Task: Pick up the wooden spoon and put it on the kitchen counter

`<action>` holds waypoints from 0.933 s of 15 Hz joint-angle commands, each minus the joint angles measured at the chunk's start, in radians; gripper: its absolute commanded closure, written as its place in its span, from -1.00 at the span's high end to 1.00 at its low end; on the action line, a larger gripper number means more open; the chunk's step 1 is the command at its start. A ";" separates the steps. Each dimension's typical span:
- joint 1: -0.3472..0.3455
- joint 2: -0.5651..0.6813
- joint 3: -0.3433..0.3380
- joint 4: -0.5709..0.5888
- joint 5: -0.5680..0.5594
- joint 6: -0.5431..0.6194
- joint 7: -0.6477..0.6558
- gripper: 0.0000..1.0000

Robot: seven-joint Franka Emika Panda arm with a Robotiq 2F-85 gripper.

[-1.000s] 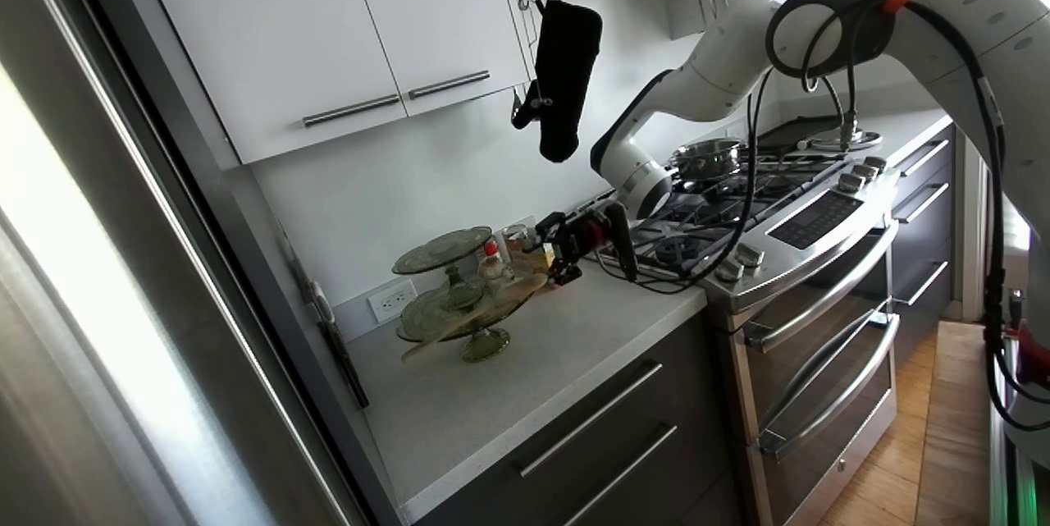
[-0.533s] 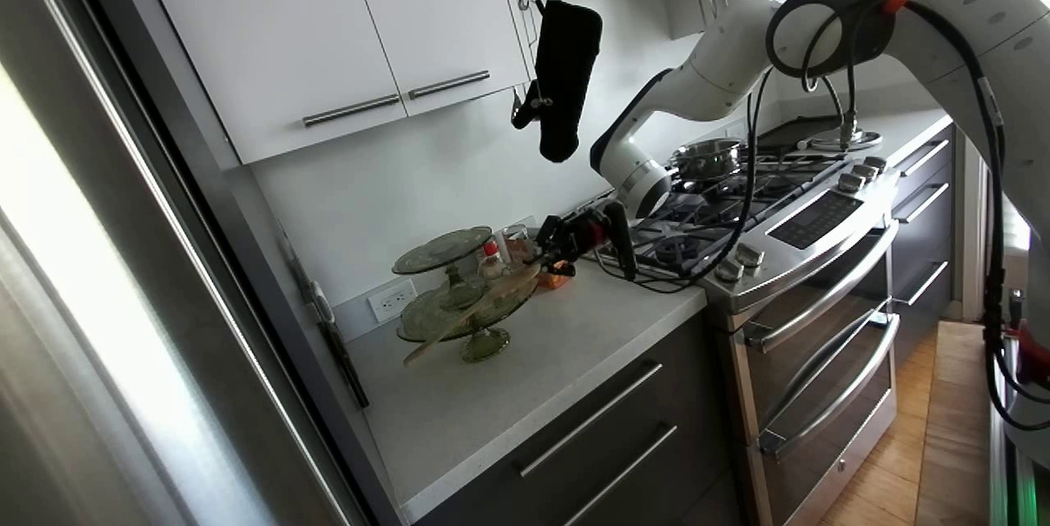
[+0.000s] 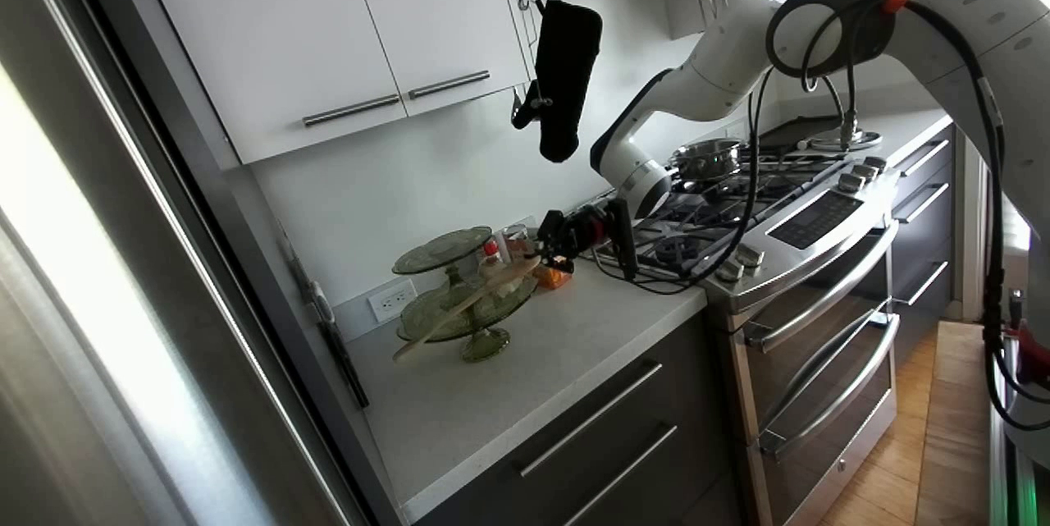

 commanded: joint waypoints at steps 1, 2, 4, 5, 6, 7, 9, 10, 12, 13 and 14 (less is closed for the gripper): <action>-0.014 0.005 0.007 -0.005 0.002 -0.109 0.035 -0.97; -0.013 0.002 0.003 -0.009 -0.012 -0.137 0.046 -0.97; -0.013 -0.002 -0.008 -0.022 -0.032 -0.172 0.060 -0.97; -0.015 -0.004 -0.015 -0.032 -0.041 -0.184 0.060 -0.97; -0.017 -0.005 -0.021 -0.043 -0.048 -0.191 0.059 -0.97; -0.018 -0.007 -0.029 -0.054 -0.057 -0.190 0.052 -0.97; -0.019 -0.016 -0.045 -0.086 -0.077 -0.176 0.030 -0.97; -0.021 -0.021 -0.054 -0.103 -0.087 -0.167 0.018 -0.97; -0.024 -0.035 -0.072 -0.138 -0.105 -0.148 -0.014 -0.97; -0.025 -0.044 -0.080 -0.155 -0.112 -0.139 -0.034 -0.97; -0.028 -0.047 -0.087 -0.168 -0.116 -0.132 -0.055 -0.97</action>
